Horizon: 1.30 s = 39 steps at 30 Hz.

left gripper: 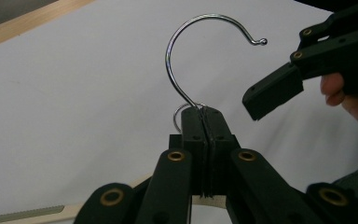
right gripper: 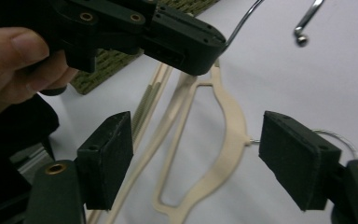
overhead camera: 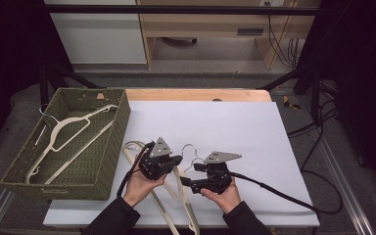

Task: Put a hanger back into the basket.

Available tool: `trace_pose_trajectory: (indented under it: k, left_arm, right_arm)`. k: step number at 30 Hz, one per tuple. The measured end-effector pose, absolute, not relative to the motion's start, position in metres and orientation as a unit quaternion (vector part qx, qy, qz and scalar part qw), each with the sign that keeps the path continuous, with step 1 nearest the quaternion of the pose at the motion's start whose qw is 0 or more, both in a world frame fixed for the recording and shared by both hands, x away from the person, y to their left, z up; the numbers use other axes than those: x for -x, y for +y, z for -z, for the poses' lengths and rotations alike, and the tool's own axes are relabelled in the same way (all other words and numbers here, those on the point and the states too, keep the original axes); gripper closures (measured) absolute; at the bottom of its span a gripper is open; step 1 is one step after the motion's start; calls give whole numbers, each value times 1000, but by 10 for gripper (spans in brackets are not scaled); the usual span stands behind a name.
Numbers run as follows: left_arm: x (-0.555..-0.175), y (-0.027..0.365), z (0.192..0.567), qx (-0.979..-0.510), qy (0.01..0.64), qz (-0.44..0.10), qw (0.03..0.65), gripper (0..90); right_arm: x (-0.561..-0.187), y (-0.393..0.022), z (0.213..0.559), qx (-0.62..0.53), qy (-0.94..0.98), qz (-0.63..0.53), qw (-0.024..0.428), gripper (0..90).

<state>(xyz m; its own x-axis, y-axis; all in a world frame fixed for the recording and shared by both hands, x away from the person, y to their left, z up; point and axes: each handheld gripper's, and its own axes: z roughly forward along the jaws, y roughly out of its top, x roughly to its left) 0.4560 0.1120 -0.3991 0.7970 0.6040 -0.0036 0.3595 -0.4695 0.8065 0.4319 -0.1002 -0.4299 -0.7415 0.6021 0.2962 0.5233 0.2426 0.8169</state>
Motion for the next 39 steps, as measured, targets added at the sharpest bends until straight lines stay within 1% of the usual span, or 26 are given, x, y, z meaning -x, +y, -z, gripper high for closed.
trace_pose_trajectory:
  k: [3,4,5,6,7,8,9,11,12,16,17,18,19,20,21,23,30,31,32,33,34,35,36,37,38,39]
  left_arm:
    - [-455,112,399,-845,284,-142,430,886]
    - [-455,112,399,-845,284,-142,430,886]
    - [-455,112,399,-845,284,-142,430,886]
    - [-455,112,399,-845,284,-142,430,886]
    - [-455,112,399,-845,284,-142,430,886]
    - [-455,112,399,-845,284,-141,430,886]
    - [-455,112,399,-845,284,-141,430,886]
    - [-455,112,399,-845,284,-141,430,886]
    - [-455,112,399,-845,285,-141,430,886]
    - [-454,110,399,-847,282,-139,428,885]
    - [-454,110,399,-847,282,-139,428,885]
    - [-454,110,400,-848,280,-139,427,885]
    - [-454,109,400,-849,280,-137,426,884]
    - [-454,109,400,-849,280,-137,426,884]
    - [-453,109,401,-848,281,-135,429,886]
    - [-454,111,399,-845,280,-115,440,894]
    - [-446,131,386,-829,287,-126,464,690]
    - [-443,137,382,-826,285,-133,468,690]
    - [-441,142,379,-822,284,-140,474,649]
    - [-439,147,376,-818,285,-144,479,567]
    - [-437,152,373,-814,286,-148,484,567]
    - [-436,156,371,-812,286,-151,486,474]
    - [-435,160,369,-809,287,-154,488,474]
    - [-433,165,366,-803,289,-163,495,442]
    - [-431,173,362,-797,290,-165,504,372]
    - [-430,177,361,-793,290,-160,511,355]
  right_arm:
    - [-433,-97,431,-357,789,-499,38,305]
    - [-433,-92,433,-352,793,-495,35,342]
    - [-433,-92,433,-352,793,-495,35,342]
    - [-434,-88,435,-354,797,-489,31,387]
    - [-434,-88,435,-354,797,-489,31,387]
    - [-435,-85,438,-357,796,-488,22,431]
    - [-435,-85,438,-357,796,-488,22,431]
    - [-436,-83,442,-359,797,-485,17,480]
    - [-437,-82,444,-358,797,-487,4,529]
    - [-438,-79,448,-358,795,-488,-21,626]
    - [-438,-79,448,-358,795,-488,-21,626]
    - [-439,-78,449,-358,796,-488,-34,671]
    - [-439,-78,449,-358,795,-488,-39,692]
    - [-439,-78,449,-358,795,-488,-39,692]
    - [-439,-78,449,-358,796,-486,-47,727]
    - [-440,-77,450,-365,798,-477,-52,728]
    - [-438,-77,449,-377,785,-488,-66,764]
    - [-438,-77,449,-377,785,-488,-66,764]
    - [-438,-77,448,-377,783,-491,-67,769]
    - [-437,-78,446,-382,780,-492,-66,778]
    - [-437,-78,446,-382,780,-492,-66,778]
    - [-437,-79,443,-379,778,-496,-69,792]
    - [-437,-79,443,-379,778,-496,-69,792]
    - [-436,-80,442,-380,778,-496,-65,797]
    - [-435,-82,437,-380,776,-499,-66,810]
    - [-434,-83,436,-382,775,-499,-69,818]
